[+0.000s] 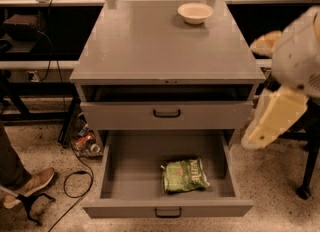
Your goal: Pick green jalapeno chip bag from middle drawer and place on counter
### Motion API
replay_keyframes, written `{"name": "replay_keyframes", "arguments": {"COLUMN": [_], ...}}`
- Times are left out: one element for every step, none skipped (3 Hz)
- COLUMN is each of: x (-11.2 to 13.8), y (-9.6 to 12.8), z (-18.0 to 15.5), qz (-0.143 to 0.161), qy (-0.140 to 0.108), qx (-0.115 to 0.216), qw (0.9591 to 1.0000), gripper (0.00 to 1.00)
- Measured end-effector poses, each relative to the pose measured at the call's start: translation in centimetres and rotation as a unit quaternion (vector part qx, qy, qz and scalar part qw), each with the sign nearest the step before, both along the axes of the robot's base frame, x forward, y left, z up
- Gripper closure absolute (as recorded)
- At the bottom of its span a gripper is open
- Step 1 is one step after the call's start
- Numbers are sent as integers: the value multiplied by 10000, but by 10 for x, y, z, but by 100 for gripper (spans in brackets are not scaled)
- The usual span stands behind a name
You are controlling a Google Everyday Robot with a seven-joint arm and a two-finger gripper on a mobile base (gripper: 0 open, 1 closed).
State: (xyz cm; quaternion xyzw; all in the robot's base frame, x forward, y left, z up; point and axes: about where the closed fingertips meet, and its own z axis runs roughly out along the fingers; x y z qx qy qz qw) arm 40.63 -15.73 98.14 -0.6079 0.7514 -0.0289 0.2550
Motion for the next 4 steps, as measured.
{"name": "replay_keyframes", "arguments": {"x": [-13,-20,-20,-8], "y": [12,13,13,10], "z": [-79,-100,-100,-135], "qz": [-6,-15,-15,1], "qy": [673,876,876,991], "qx": [377,394,394,380], "qw": [9970,9954,9954,9944], "gripper": [0,0,0,0]}}
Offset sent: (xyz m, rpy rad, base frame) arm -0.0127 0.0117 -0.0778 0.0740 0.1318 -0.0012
